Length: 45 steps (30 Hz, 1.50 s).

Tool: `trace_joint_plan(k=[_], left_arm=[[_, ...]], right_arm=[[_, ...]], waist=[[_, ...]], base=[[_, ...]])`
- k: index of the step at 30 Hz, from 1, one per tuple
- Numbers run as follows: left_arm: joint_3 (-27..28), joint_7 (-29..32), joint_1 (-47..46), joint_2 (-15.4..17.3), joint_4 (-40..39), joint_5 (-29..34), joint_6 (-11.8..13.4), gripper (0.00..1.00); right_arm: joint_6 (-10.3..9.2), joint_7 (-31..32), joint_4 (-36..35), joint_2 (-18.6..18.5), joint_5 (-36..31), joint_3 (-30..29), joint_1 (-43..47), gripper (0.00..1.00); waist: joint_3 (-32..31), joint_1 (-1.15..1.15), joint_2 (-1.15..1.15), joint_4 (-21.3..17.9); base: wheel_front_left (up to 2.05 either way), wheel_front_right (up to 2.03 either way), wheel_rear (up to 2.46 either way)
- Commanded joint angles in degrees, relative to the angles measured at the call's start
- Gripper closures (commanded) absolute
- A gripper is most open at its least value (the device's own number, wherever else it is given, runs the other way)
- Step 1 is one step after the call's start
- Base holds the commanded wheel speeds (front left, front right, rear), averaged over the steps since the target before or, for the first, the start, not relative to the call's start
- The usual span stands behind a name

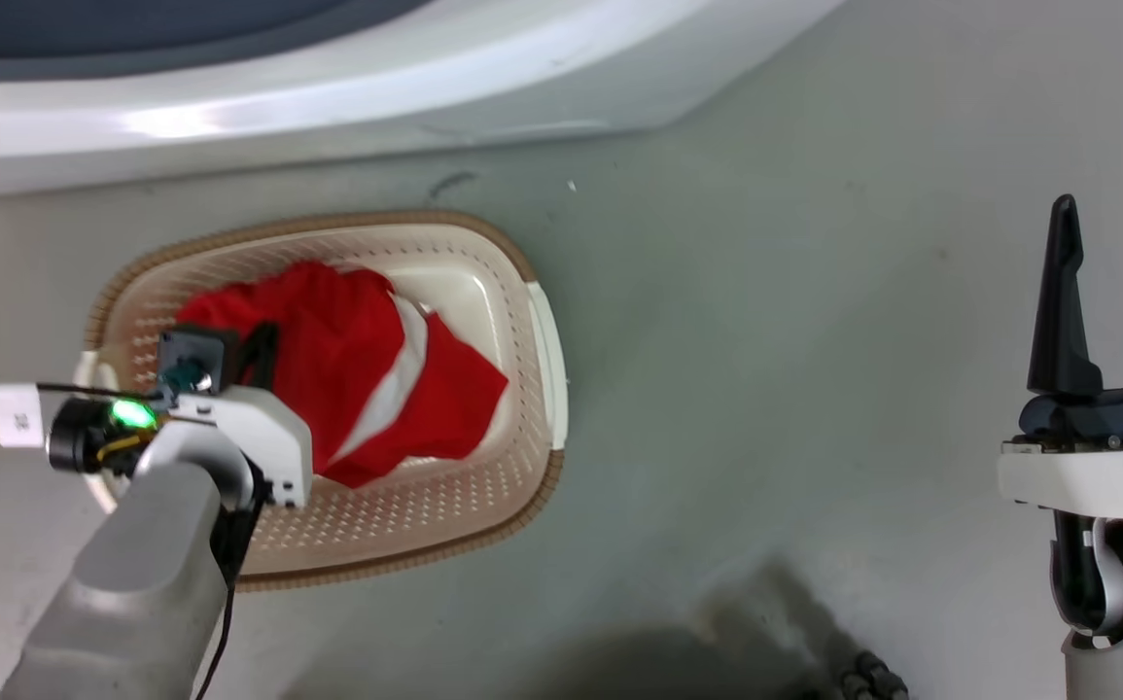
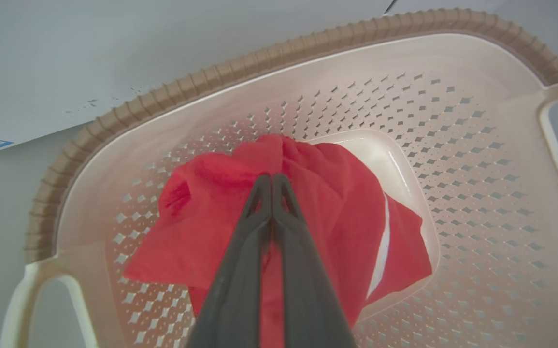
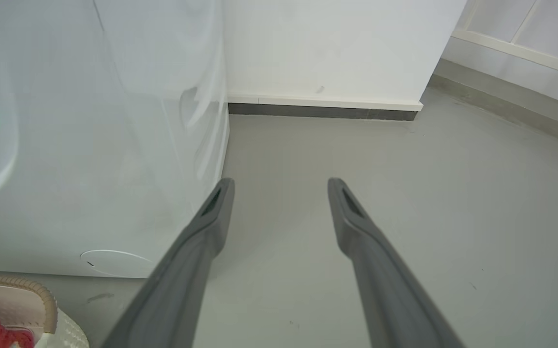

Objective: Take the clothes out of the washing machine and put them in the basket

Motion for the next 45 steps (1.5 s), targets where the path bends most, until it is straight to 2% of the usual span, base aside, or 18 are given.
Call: trace_joint_plan(k=[1, 8, 16, 17, 18, 19, 30, 35, 45], left_arm=[[0.7, -0.1, -0.9, -0.2, 0.1, 0.7, 0.2, 1.0], [4.7, -0.1, -2.4, -2.1, 2.5, 2.9, 0.4, 1.0], [8.2, -0.1, -2.1, -4.4, 3.3, 5.4, 0.3, 1.0], [8.8, -0.1, -1.7, -4.5, 3.4, 5.7, 0.4, 0.52], [8.8, -0.1, -1.7, -4.5, 3.4, 5.7, 0.4, 0.52], [9.8, -0.1, -1.0, -4.6, 3.6, 6.2, 0.5, 0.0], [14.4, -0.1, 3.8, -5.8, -0.7, 9.4, -0.5, 0.0], [18.4, -0.1, 7.9, -6.9, -7.4, 11.2, -0.2, 0.0], [25.7, -0.1, 16.6, -10.0, -23.2, 17.1, -2.8, 0.0]], right_arm=[[-0.08, -0.1, -0.6, 0.1, -0.4, 0.3, -1.1, 0.0], [-0.08, -0.1, -1.6, 0.1, -0.5, 0.3, -1.3, 0.0], [-0.08, -0.1, -1.2, 0.1, -1.2, 0.7, -1.4, 0.0], [-0.08, -0.1, -1.1, 0.1, -1.2, 0.8, -1.6, 0.0], [-0.08, -0.1, -1.1, 0.1, -1.2, 0.8, -1.6, 0.0], [-0.08, -0.1, -0.7, 0.1, -1.2, 0.9, -1.7, 0.0], [-0.08, -0.1, 1.6, 0.1, -1.6, 0.7, -1.7, 0.0], [-0.08, -0.1, 3.3, 0.1, -1.8, 0.3, -1.1, 0.0], [-0.08, -0.1, 6.6, 0.1, -4.2, -2.0, 1.0, 0.0]], waist=[[3.3, -0.01, 0.0, -1.7], [6.6, -0.01, 0.0, -1.8], [6.3, -0.01, 0.0, -1.0], [5.9, -0.01, 0.0, -1.0], [5.9, -0.01, 0.0, -1.0], [5.0, -0.01, 0.0, -1.0], [-3.2, -0.01, 0.0, -0.2], [-9.2, -0.01, 0.0, 1.0], [-21.7, -0.01, 0.0, 4.9]], base=[[0.0, 0.0, 0.0], [0.0, 0.0, 0.0], [0.0, 0.0, 0.0], [0.0, 0.0, 0.0], [0.0, 0.0, 0.0], [0.0, 0.0, 0.0], [0.0, 0.0, 0.0], [0.0, 0.0, 0.0], [0.0, 0.0, 0.0]])
